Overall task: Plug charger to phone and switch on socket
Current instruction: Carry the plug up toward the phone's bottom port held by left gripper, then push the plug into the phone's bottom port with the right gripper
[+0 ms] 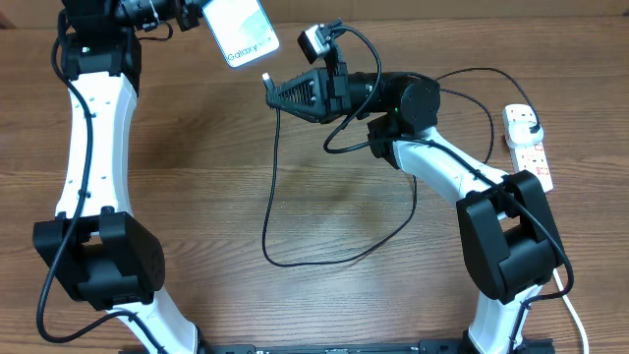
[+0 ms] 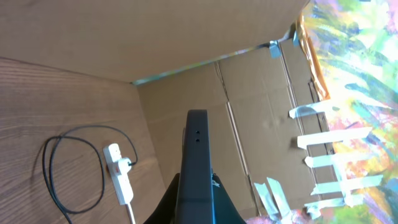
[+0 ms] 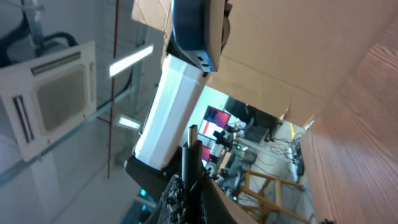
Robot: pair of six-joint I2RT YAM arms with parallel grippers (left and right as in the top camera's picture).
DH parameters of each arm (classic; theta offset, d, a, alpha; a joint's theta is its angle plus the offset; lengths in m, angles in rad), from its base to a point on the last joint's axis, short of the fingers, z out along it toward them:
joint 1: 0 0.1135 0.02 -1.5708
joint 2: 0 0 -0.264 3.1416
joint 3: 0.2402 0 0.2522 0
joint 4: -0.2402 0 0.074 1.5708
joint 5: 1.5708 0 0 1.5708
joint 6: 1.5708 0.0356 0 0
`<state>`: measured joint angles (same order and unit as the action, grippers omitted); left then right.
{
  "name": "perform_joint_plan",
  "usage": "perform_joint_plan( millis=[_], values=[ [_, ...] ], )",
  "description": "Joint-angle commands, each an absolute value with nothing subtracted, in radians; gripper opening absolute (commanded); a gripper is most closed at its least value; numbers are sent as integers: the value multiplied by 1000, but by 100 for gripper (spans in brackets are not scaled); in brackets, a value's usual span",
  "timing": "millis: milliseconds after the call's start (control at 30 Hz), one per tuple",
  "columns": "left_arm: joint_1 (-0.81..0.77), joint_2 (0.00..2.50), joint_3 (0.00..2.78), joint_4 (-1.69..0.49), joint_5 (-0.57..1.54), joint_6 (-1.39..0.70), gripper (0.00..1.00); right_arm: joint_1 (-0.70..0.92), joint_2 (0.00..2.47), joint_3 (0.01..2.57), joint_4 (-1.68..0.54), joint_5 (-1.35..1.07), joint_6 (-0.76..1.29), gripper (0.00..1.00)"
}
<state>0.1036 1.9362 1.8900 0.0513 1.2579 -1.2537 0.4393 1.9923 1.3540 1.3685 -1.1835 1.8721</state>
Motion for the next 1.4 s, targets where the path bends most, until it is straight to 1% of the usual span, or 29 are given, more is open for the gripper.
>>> perform_joint_plan(
  millis=[0,233,600,733,1367],
  values=[
    [96,1942,1900,57,1289,-1225,4,443,1970,1369,1375,-1214,1823,4],
    [95,1942,1900,53,1294,-1200,4,443,1970,1369,1375,-1214,1777,4],
    [63,1942,1900,52,1324,-1200,4,443,1970,1369,1374,-1198,1770,4],
    [51,1942,1900,52,1341,-1200,4,443,1970,1369,1332,-1199,1746,4],
    [78,1942,1900,52,1344,-1167,4,443,1970,1369,1330,-1164,1722,4]
  ],
)
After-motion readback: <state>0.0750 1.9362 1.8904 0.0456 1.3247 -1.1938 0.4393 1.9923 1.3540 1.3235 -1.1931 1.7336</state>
